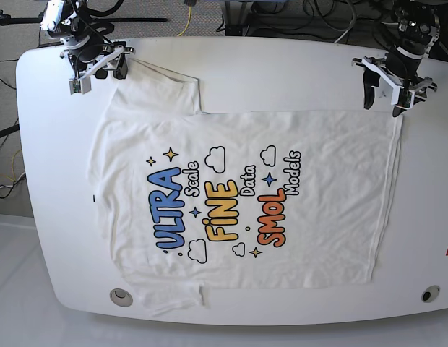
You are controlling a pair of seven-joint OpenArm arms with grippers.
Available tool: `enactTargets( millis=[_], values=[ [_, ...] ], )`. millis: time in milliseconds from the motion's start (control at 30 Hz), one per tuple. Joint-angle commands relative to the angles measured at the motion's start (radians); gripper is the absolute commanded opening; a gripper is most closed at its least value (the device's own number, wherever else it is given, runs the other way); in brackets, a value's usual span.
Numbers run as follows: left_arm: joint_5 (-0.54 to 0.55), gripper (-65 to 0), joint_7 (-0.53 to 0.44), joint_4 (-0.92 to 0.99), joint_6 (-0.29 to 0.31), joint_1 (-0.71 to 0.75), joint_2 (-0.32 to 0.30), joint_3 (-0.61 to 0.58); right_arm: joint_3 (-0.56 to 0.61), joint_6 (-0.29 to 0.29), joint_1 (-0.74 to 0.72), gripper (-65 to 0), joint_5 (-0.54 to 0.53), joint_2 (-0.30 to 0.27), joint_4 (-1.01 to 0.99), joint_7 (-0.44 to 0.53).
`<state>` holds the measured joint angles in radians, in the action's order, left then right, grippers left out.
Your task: Fold the T-shirt properly
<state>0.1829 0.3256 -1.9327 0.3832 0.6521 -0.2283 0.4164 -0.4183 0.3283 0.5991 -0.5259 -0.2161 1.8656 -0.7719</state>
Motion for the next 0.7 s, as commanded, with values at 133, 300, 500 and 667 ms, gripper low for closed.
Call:
enactTargets(
  millis=[133,300,500,667],
  values=[
    [0.0,-27.7,-0.038,0.007,-0.017,0.003,-0.009,0.002,-0.001,0.022,0.008,-35.8,-0.024,-0.007,0.005,-0.008],
    [-0.012,-27.7,-0.044,0.009,-0.018,0.006,-0.009,0.0,-0.005,0.043,0.003,-35.7,-0.041,-0.003,-0.033,-0.023],
    [-0.018,-28.0,-0.05,-0.006,-0.014,0.007,-0.009,0.003,-0.01,0.08,-0.018,-35.2,-0.117,0.002,-0.11,-0.04],
    [-0.019,-27.9,-0.052,-0.008,-0.015,0.005,-0.008,0.005,-0.011,0.099,-0.025,-34.7,-0.166,0.005,-0.145,-0.064]
  ],
)
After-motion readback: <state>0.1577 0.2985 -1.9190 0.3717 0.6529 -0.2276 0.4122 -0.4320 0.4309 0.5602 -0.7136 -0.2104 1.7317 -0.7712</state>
